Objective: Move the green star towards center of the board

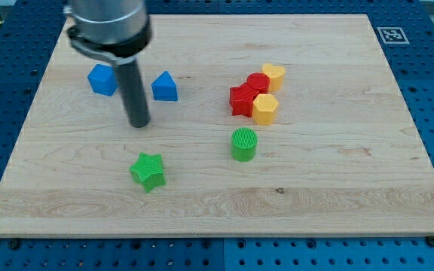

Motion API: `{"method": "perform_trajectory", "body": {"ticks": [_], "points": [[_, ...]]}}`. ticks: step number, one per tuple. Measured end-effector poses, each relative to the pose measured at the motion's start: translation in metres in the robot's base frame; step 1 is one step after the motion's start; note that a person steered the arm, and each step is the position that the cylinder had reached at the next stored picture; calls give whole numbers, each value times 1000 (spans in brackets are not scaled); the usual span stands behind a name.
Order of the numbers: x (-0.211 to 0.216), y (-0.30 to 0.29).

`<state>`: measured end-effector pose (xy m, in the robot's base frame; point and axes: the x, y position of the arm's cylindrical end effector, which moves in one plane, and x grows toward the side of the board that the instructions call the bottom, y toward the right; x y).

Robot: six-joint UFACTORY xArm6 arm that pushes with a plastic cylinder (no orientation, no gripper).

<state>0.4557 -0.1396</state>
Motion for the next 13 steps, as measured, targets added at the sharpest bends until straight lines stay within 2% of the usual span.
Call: {"method": "perform_trajectory", "body": {"ticks": [1,2,3,4,5,8,11,13], "points": [[20,-28],[69,-31],[121,-20],[133,-2],[118,0],[107,71],[88,71],[60,71]]}}
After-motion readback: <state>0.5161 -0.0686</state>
